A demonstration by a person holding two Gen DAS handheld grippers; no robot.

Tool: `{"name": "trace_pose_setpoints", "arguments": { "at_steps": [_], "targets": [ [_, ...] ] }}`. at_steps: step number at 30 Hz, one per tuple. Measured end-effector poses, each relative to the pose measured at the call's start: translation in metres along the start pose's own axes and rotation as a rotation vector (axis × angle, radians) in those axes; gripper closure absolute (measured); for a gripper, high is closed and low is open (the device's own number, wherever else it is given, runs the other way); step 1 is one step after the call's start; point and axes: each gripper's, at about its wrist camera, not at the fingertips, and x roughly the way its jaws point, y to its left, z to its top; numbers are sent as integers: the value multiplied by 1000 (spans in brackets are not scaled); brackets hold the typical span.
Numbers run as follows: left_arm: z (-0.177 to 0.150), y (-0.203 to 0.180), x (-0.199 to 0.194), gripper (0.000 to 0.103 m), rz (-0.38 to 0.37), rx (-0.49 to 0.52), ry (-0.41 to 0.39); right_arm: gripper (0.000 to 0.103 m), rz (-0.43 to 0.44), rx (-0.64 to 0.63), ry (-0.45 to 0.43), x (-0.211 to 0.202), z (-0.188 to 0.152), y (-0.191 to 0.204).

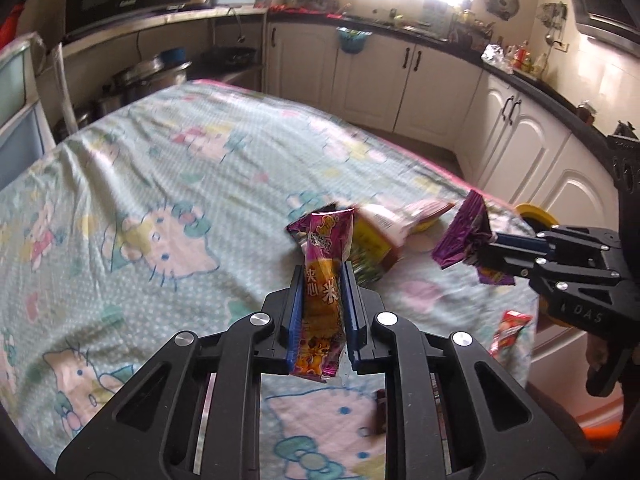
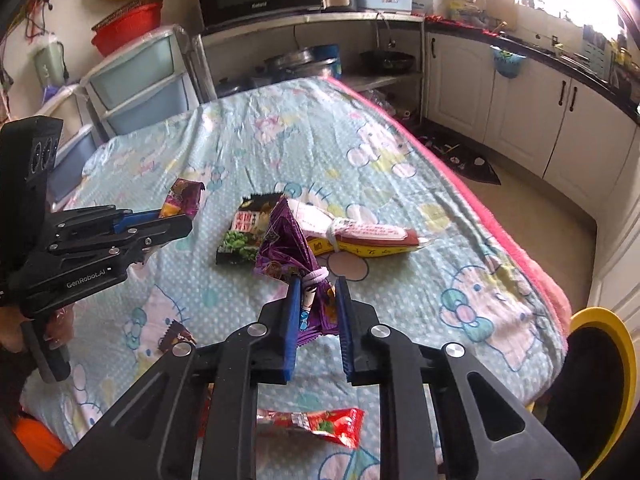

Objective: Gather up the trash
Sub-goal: 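Carry the purple wrapper with right tool while left tool carries the pink snack bag to the bin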

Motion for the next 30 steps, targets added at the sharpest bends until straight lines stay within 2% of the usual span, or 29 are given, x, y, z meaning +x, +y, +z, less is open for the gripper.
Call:
{"name": "trace_pose_setpoints", "arguments": {
  "at_steps": [14,30],
  "targets": [
    [33,-65,-10,91,-104,61,-84,86,-56,107,-119,-62,-12,-36],
    [67,-135,-7,91,-229,120,-138,87,-200,279,-242,-130,-36,-104]
  ]
}}
